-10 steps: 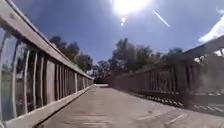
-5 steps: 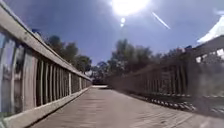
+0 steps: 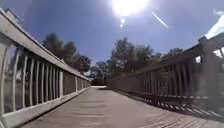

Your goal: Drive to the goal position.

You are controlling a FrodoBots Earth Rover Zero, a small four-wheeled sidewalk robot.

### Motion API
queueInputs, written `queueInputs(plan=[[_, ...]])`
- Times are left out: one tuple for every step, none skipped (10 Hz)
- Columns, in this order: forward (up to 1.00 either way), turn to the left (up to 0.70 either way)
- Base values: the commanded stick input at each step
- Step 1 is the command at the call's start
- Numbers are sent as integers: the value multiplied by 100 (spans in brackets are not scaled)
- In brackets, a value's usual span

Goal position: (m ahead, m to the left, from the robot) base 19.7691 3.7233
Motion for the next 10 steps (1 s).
queueInputs(plan=[[85, 0], [85, 0], [85, 0], [85, 0], [85, 0], [85, 0], [85, 27], [85, 33], [85, 31], [85, 29]])
